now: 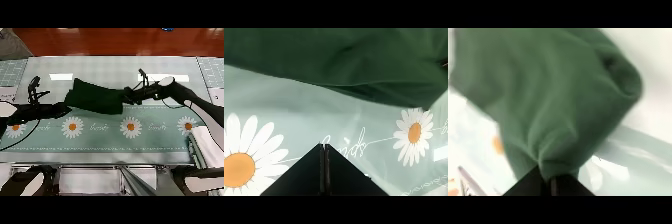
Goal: Fold the shirts.
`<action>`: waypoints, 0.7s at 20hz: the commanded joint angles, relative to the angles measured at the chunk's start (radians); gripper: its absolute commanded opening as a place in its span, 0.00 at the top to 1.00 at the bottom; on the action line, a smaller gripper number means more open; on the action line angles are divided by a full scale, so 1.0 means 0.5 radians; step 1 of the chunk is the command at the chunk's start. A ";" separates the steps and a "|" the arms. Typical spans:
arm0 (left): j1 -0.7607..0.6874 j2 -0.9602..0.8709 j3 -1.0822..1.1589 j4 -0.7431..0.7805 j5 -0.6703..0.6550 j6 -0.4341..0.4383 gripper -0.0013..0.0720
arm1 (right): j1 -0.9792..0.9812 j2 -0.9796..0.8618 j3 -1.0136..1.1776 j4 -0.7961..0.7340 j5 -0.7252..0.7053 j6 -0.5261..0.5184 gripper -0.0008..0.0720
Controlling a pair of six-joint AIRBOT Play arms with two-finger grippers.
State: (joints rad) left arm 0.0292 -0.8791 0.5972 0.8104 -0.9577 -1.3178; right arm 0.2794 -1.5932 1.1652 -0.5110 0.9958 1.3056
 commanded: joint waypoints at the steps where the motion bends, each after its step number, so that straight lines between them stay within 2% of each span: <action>1: -0.001 -0.007 -0.002 0.001 0.063 -0.006 0.96 | 0.018 0.053 0.522 -0.379 0.195 0.345 0.96; 3: -0.001 -0.006 -0.002 -0.010 0.067 -0.006 0.96 | -0.058 0.083 0.865 -0.454 0.324 0.500 0.96; 7: -0.002 -0.005 -0.002 -0.069 0.045 -0.006 0.96 | -0.239 0.128 1.457 -0.879 0.842 0.784 0.96; 12: -0.002 -0.005 -0.002 -0.094 0.043 -0.006 0.96 | -0.703 0.402 1.588 -0.910 1.214 0.844 0.96; 14: -0.008 -0.004 -0.002 -0.211 -0.046 0.028 0.96 | -0.921 0.525 1.588 -1.049 1.340 0.844 0.96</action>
State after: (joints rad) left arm 0.0280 -0.8814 0.5968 0.7570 -0.9432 -1.3205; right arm -0.0490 -1.4063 1.9293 -0.9558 1.5406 1.7027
